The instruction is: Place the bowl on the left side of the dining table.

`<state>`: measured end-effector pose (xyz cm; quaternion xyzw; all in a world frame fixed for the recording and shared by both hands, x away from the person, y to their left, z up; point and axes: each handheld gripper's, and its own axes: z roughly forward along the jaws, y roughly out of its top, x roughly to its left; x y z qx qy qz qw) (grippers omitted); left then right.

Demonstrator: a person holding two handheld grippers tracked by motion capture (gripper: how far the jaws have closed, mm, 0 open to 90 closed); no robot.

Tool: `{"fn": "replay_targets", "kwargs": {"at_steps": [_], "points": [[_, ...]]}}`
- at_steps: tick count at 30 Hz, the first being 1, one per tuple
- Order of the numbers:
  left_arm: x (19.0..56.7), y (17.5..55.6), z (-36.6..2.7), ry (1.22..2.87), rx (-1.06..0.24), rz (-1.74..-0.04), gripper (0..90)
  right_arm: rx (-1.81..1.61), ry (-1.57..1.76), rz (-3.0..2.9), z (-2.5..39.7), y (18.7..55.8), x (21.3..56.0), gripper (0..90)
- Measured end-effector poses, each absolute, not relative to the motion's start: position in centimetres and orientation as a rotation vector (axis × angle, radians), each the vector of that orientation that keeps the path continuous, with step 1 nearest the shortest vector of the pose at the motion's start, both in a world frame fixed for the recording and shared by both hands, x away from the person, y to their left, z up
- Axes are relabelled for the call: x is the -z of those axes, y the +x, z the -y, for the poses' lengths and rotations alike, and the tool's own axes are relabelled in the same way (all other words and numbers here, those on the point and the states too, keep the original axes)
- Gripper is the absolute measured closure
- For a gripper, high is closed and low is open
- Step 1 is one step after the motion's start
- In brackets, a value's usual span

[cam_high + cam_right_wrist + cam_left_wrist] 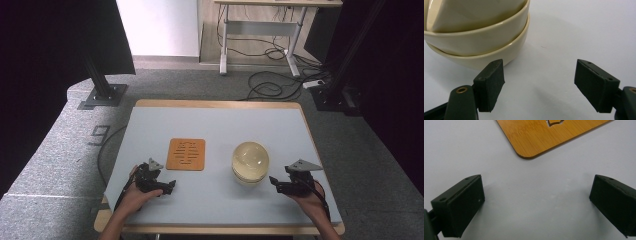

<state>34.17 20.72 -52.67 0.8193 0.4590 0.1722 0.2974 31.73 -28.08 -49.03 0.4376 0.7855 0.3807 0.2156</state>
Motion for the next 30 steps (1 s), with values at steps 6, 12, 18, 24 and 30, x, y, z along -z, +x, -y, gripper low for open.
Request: {"fn": "replay_targets", "kwargs": {"at_steps": [6,12,18,24,30], "points": [[52.7,34.2,-20.7,2.177,-0.458,-1.22,0.0,-1.066,1.212,-2.165,28.3,31.7,48.6,23.7],[52.7,34.2,-20.7,2.177,-0.457,-1.22,0.0,-1.082,1.207,-2.154,28.4,31.7,48.2,23.7],[52.7,34.2,-20.7,2.177,-0.457,-1.22,0.0,-1.094,1.199,-2.148,28.4,31.6,47.8,23.7],[52.7,34.2,-20.7,2.177,-0.457,-1.22,0.0,-1.104,1.188,-2.149,28.2,31.6,47.5,23.8],[52.7,34.2,-20.7,2.177,-0.457,-1.22,0.0,-1.128,1.194,-2.144,28.2,31.6,47.3,23.7]]}}
